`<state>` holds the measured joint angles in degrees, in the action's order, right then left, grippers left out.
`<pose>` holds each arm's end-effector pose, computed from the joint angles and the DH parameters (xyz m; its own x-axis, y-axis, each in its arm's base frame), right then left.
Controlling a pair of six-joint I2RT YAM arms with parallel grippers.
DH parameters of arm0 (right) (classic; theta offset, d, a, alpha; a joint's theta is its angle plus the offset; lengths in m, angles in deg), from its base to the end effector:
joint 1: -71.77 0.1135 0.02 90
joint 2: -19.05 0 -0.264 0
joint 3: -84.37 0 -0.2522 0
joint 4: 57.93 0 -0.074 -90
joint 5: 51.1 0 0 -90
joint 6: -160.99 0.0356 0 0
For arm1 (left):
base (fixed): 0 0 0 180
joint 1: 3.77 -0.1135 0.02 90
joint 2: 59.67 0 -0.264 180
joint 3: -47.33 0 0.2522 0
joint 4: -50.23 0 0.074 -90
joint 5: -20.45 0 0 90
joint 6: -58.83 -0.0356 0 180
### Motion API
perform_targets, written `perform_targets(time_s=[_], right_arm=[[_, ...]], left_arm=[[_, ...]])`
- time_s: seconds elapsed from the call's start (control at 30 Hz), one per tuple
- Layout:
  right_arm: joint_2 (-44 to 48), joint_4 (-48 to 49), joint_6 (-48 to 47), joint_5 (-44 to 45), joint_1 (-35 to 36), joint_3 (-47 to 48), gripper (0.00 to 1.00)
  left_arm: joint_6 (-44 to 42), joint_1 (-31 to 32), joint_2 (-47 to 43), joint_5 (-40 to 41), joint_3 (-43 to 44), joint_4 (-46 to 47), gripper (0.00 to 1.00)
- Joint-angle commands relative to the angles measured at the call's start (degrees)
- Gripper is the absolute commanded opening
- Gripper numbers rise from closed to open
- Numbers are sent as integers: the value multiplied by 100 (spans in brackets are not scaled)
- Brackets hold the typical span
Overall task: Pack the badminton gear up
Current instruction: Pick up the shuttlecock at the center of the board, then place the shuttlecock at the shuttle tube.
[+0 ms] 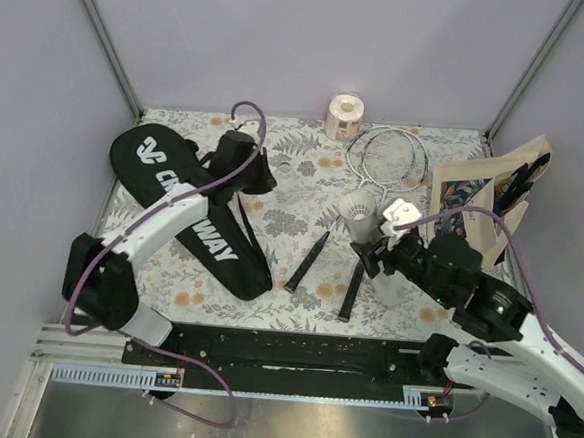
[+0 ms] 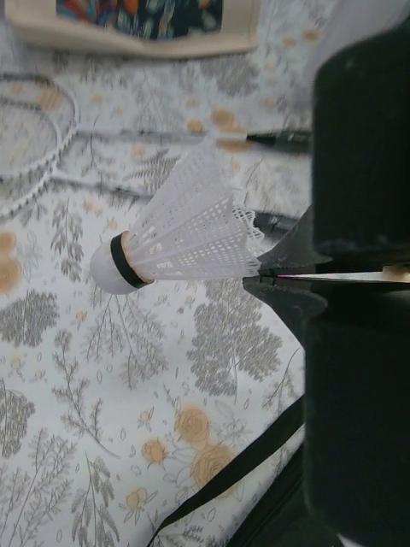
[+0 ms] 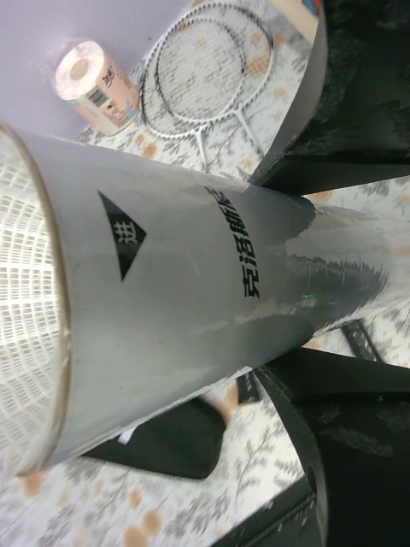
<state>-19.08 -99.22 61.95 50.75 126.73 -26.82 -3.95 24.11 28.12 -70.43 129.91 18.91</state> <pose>0.0842 0.1073 0.3851 0.0033 -0.2631 -0.9648 -0.6935 0.6944 -0.1918 0.3083 -0.1637 0.2892 -0.6867 -0.1541 -0.7104 0.1848 0.9081 -0.3757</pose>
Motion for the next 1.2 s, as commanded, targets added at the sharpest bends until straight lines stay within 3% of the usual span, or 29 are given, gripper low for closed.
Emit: perform_targets(time_s=[0.0,0.13,0.37,0.57,0.97,1.17], right_arm=[[-309,152,-1151,579,-20,427,43],[-397,151,-2100,634,-29,279,43],[-432,555,-2963,107,-20,-301,43],[-687,827,-3236,177,-29,-504,45],[-696,1583,-3069,-69,-20,-829,45],[-608,1707,-3069,-113,-20,-908,45]], left_arm=[[450,-203,-893,-1034,325,-695,0],[985,-414,-1632,-2536,246,-643,0],[1390,-520,-2248,-4050,677,-1512,0],[2040,-529,-2582,-5289,677,-1496,0],[2779,-450,-3083,-5580,247,-1294,0],[2947,-20,-3075,-5265,167,-1188,0]])
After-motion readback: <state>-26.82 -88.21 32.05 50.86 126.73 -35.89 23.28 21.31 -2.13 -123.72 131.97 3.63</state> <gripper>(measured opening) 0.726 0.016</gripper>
